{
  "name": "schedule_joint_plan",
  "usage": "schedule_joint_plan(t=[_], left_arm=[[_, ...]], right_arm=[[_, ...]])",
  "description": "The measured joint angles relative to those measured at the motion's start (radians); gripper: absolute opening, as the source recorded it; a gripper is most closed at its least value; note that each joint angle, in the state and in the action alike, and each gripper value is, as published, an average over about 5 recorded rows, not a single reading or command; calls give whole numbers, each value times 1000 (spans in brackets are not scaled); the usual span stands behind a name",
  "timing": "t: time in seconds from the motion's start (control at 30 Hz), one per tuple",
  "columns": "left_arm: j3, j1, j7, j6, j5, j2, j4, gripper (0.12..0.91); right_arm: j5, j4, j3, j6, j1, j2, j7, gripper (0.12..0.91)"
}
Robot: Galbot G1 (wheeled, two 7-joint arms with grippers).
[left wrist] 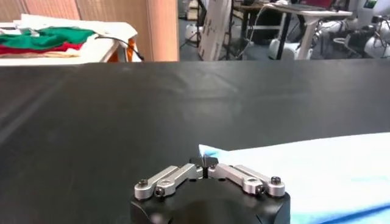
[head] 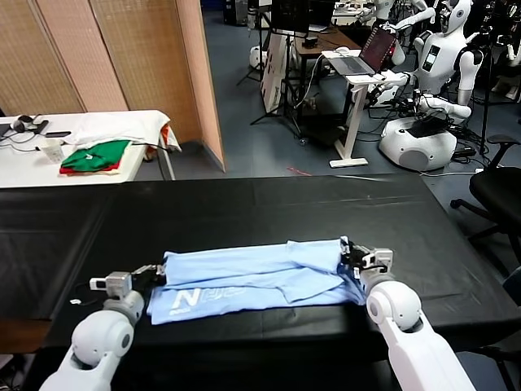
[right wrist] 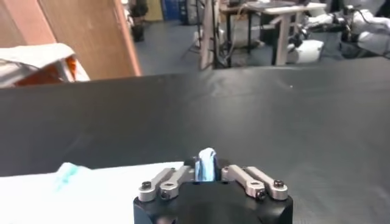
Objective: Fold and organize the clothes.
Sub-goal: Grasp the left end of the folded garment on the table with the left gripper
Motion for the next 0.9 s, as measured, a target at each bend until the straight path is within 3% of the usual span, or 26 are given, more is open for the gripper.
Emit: schedule_joint_plan(t=[0.13,0.2,0.3,0.4,0.5,0.57,0.73,0.9], left_arm=[[-13,21,9,-18,63,-16,-22,146],[-21,36,10,-20,77,-21,-37,146],[-36,61,11,-20,83,-31,-63,156],[-60,87,13,-21,74,-47,-85,259],[-89,115,20,-17,43,-76,-105,439],[-108,136,27,-12,22,-101,-117,571],[-145,179,43,-8,3,-157,-129,856],[-164,200,48,-15,-9,-186,-124,905]], right_arm=[[2,47,40,0,-35,-14,-22,227],[6,77,65,0,-58,-19,-27,287],[16,126,105,1,-98,-22,-30,460],[22,172,141,1,-137,-19,-32,650],[23,210,165,2,-169,-15,-33,817],[23,230,175,2,-184,-14,-34,880],[23,261,183,6,-207,-16,-35,906],[23,277,186,7,-219,-16,-35,907]])
